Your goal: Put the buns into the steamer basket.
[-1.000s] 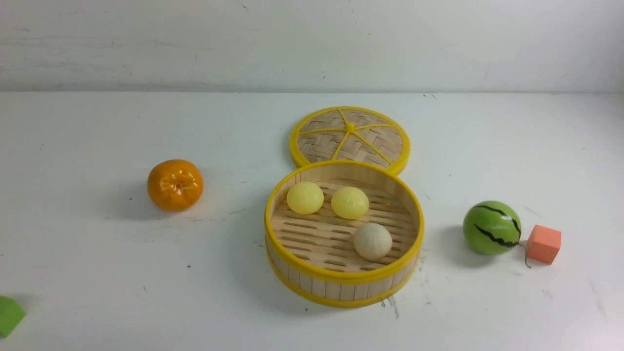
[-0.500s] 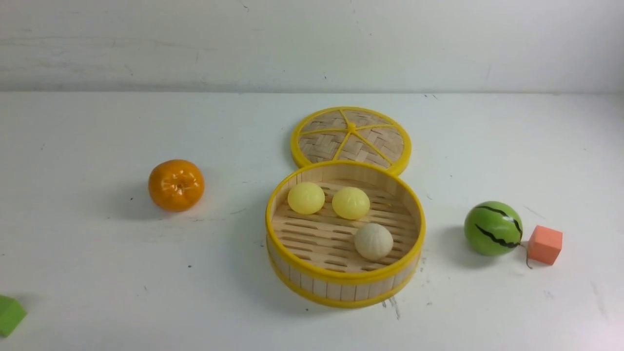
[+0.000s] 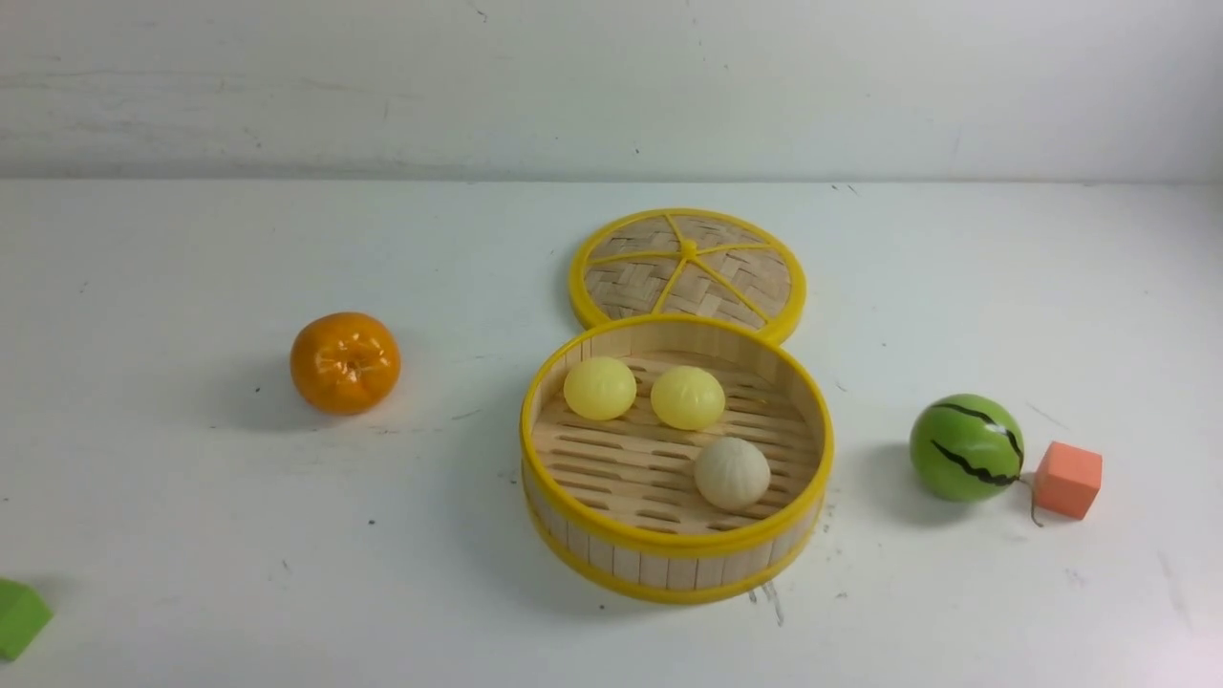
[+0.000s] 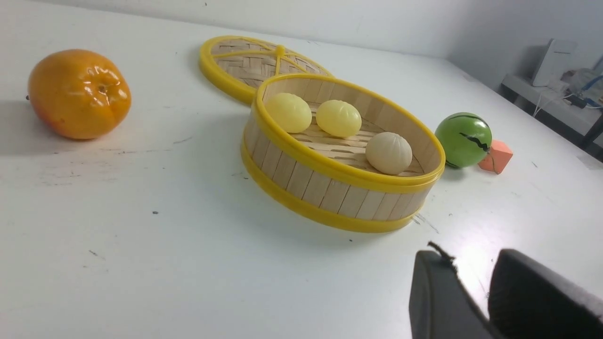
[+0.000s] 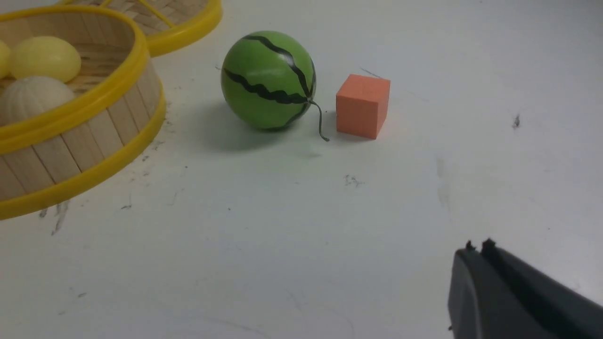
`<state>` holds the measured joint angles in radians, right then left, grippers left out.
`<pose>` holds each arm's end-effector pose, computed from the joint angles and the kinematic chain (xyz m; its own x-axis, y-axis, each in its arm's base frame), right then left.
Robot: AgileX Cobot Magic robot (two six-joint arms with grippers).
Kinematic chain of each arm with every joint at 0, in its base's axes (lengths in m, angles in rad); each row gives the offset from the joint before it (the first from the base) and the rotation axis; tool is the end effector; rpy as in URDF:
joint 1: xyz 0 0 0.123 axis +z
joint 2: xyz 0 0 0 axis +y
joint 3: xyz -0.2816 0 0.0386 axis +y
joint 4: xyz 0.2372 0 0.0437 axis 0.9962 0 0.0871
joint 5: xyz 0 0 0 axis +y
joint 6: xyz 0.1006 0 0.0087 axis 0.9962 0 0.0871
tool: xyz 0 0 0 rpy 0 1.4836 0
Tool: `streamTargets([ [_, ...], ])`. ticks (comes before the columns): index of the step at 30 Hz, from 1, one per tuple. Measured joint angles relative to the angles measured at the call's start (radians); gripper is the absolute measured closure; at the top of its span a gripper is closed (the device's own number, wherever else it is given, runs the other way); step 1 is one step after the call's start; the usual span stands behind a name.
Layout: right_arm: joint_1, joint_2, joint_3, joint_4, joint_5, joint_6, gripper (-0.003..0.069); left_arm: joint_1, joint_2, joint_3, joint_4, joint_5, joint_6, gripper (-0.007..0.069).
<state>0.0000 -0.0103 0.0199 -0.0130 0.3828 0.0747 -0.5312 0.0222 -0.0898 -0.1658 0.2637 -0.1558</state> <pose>0.0519 -0.0005 0.1697 -0.2996 0.0626 -0.9520 0.0234 0.9980 0.0583 0.0438 -0.0308 0.2168 -0.2550 -0.2103 -0.9438 0.4879 0.8147 -0.3133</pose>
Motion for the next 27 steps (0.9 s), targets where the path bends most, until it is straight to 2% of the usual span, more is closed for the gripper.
streamTargets([
  [5,0.000,0.000,0.000,0.000,0.000,0.000,0.0661,0.000,0.000,0.000,0.001,0.000,0.000,0.0455],
  [8,0.000,0.000,0.000,0.000,0.000,0.000,0.0659,0.004,0.000,0.001,0.046,-0.019,0.004,0.0456],
  [12,0.000,0.000,0.000,0.000,0.000,0.000,0.0655,0.122,-0.001,0.001,0.091,-0.064,-0.038,0.0507],
  [15,0.000,0.000,0.000,0.000,0.000,0.000,0.0652,0.314,-0.009,0.016,0.069,-0.079,-0.086,0.0597],
  [18,0.000,0.000,0.000,0.000,0.000,0.000,0.0648,0.422,-0.030,0.072,0.046,-0.067,-0.090,0.0638],
  [24,0.000,0.000,0.000,0.000,0.000,0.000,0.0645,0.488,-0.032,0.120,0.017,0.112,-0.103,0.0638],
  [27,0.000,0.000,0.000,0.000,0.000,0.001,0.0645,0.489,-0.032,0.121,0.003,0.124,-0.117,0.0638],
])
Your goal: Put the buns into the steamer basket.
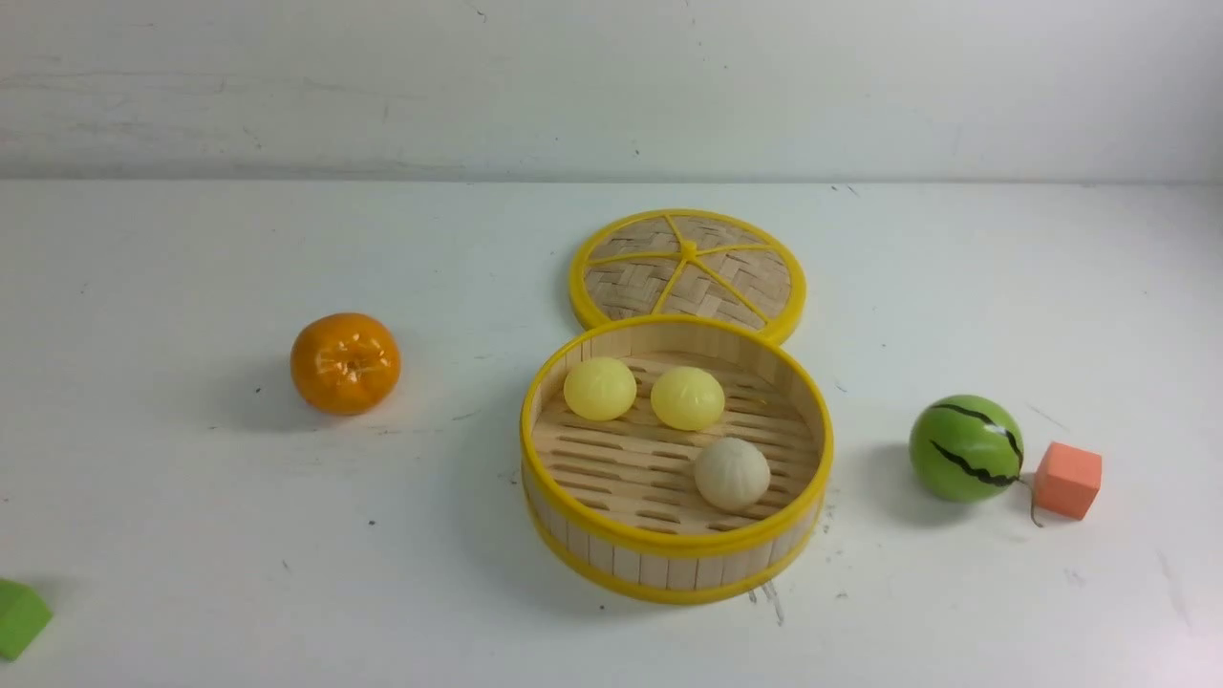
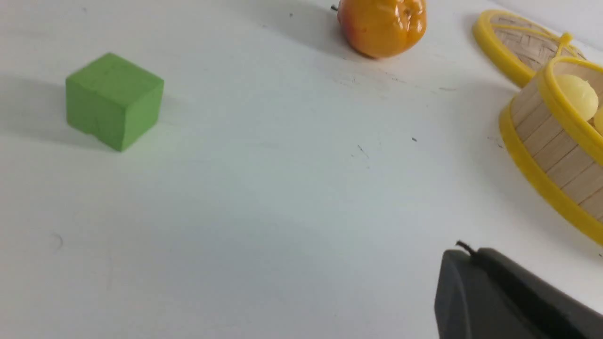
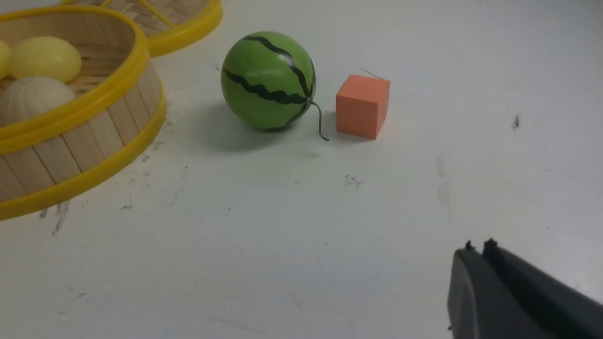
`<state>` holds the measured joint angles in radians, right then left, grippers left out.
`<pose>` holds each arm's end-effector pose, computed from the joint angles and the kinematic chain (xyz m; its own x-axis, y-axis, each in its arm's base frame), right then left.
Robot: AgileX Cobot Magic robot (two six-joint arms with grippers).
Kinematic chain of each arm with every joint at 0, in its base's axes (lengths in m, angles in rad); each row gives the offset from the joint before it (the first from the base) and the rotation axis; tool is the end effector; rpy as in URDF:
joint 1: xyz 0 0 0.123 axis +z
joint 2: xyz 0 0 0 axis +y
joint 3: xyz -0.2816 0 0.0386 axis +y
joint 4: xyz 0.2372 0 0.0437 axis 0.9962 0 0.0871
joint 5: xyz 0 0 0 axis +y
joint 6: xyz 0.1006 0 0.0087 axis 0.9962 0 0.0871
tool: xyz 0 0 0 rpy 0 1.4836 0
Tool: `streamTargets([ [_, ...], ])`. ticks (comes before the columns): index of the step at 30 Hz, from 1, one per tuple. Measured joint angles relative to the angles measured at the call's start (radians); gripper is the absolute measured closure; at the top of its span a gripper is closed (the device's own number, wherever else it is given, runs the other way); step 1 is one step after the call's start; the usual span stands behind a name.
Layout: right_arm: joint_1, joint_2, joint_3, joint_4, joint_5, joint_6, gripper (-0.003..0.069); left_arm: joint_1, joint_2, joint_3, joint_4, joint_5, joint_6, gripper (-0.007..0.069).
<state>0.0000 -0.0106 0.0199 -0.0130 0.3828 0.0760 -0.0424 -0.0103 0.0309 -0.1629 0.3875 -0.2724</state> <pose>0.0519 -0.0005 0.1697 -0.2993 0.0639 -0.9520 0.0238 0.9979 0.0595 0.0515 -0.0084 0.1661 -0.3246 -0.3967 -0.8586 -0.0360 0.9123 -0.4079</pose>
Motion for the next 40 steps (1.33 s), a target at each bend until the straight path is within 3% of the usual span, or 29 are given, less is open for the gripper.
streamTargets([
  [40,0.000,0.000,0.000,0.000,0.000,0.000,0.0597,0.000,0.000,0.000,-0.008,-0.001,-0.014,0.0638],
])
